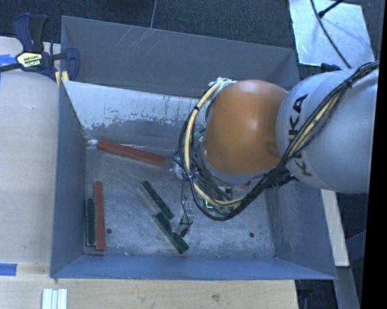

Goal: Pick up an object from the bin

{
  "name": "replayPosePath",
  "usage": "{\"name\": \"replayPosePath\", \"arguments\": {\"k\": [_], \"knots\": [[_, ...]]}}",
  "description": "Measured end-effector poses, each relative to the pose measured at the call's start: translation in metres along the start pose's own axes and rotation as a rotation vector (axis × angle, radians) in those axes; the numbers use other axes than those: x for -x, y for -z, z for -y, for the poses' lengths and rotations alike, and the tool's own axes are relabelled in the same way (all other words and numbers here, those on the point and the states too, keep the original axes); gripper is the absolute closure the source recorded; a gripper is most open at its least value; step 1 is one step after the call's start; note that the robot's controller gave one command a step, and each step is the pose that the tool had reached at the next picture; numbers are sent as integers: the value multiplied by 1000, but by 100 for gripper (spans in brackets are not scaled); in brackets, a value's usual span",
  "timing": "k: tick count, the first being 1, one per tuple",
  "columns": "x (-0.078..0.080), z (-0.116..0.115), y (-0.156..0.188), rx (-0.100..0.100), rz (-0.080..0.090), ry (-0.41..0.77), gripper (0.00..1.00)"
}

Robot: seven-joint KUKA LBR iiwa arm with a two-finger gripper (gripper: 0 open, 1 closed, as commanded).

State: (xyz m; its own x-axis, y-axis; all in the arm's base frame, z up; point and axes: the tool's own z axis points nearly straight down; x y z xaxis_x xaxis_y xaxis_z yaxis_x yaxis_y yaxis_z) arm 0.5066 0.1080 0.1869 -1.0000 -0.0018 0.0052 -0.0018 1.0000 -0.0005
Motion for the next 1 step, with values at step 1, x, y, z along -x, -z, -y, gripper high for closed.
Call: {"name": "replayPosePath", "arguments": {"k": [1], "knots": [[61, 7, -118, 2, 4, -346, 0]]}}
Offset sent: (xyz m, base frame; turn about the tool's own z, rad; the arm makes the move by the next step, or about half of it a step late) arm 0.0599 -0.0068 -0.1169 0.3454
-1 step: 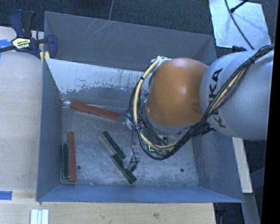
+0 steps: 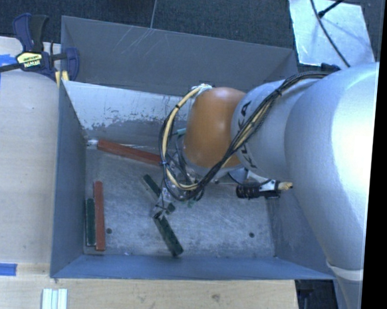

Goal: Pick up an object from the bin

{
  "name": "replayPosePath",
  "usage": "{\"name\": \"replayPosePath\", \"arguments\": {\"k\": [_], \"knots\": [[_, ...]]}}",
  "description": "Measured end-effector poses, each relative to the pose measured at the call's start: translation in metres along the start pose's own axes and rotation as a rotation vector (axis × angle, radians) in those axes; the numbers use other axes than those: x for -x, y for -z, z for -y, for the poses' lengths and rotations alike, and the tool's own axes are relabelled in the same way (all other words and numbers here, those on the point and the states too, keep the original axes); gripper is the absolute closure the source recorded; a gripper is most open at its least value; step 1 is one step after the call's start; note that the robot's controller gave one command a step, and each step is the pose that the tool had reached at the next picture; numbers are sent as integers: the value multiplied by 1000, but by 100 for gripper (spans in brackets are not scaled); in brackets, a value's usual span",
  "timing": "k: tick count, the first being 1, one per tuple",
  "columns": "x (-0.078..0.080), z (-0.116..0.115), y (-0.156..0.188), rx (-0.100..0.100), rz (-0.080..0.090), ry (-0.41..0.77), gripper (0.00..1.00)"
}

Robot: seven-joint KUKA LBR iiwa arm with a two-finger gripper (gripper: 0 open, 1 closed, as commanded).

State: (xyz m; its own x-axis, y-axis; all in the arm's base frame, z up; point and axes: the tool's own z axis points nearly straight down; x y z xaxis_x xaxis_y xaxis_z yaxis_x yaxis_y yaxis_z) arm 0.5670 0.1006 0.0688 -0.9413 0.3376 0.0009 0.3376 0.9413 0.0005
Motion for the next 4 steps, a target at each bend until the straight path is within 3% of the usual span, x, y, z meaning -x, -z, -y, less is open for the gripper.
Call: {"name": "replayPosePath", "arguments": {"k": [4], "knots": [[5, 0, 4, 3, 8, -3, 0]]}}
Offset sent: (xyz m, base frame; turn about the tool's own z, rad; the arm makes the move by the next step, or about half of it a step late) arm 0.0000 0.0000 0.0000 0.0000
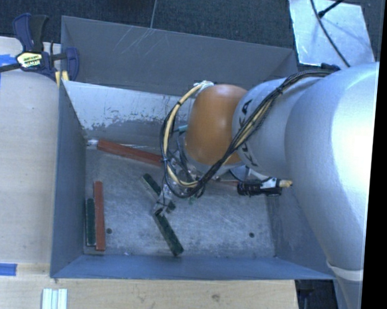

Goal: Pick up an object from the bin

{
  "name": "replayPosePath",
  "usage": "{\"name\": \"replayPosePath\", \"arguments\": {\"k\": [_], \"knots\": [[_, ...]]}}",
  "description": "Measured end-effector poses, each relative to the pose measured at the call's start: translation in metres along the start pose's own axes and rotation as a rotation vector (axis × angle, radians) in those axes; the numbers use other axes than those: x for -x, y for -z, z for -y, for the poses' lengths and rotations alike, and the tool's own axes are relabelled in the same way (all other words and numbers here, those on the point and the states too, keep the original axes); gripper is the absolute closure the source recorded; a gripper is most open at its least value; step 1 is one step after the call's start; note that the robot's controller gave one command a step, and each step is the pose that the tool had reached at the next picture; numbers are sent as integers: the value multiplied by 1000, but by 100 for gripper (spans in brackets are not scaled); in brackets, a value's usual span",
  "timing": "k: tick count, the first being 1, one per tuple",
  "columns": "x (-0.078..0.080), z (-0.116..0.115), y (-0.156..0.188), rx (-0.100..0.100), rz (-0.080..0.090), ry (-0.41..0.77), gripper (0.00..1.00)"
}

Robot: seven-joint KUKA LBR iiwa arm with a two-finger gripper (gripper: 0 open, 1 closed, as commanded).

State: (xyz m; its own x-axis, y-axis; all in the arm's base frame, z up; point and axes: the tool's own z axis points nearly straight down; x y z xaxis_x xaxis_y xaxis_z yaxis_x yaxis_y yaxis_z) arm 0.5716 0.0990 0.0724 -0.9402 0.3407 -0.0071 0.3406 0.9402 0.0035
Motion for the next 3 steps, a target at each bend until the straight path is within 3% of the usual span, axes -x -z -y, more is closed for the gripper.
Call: {"name": "replayPosePath", "arguments": {"k": [1, 3], "knots": [[2, 0, 2, 2, 5, -1, 100], [7, 0, 75, 0, 0, -3, 100]]}}
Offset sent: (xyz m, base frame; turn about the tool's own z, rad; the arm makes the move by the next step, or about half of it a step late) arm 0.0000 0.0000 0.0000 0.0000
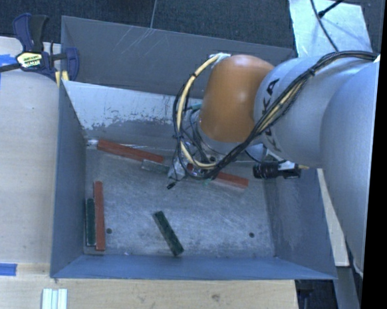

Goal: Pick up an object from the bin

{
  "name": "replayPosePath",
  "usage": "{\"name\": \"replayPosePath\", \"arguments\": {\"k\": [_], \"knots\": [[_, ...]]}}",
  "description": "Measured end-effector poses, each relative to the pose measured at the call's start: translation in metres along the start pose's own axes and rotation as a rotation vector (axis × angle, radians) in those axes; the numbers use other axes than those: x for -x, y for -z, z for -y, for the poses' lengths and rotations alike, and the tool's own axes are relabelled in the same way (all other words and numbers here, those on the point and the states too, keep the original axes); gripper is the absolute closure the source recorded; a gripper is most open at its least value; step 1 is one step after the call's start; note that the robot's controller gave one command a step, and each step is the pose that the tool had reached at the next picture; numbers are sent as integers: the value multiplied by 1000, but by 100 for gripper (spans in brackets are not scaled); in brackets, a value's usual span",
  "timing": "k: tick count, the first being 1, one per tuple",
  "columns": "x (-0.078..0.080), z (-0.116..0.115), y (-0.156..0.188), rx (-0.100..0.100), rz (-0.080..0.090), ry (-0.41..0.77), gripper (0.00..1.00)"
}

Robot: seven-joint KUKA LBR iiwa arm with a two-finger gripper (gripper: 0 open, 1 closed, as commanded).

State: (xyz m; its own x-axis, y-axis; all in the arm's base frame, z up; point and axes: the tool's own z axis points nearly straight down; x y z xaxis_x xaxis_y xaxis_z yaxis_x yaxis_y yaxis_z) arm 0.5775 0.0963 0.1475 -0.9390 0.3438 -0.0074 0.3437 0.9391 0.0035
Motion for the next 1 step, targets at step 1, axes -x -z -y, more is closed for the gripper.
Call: {"name": "replayPosePath", "arguments": {"k": [1], "knots": [[3, 0, 56, 1, 1, 0, 100]]}}
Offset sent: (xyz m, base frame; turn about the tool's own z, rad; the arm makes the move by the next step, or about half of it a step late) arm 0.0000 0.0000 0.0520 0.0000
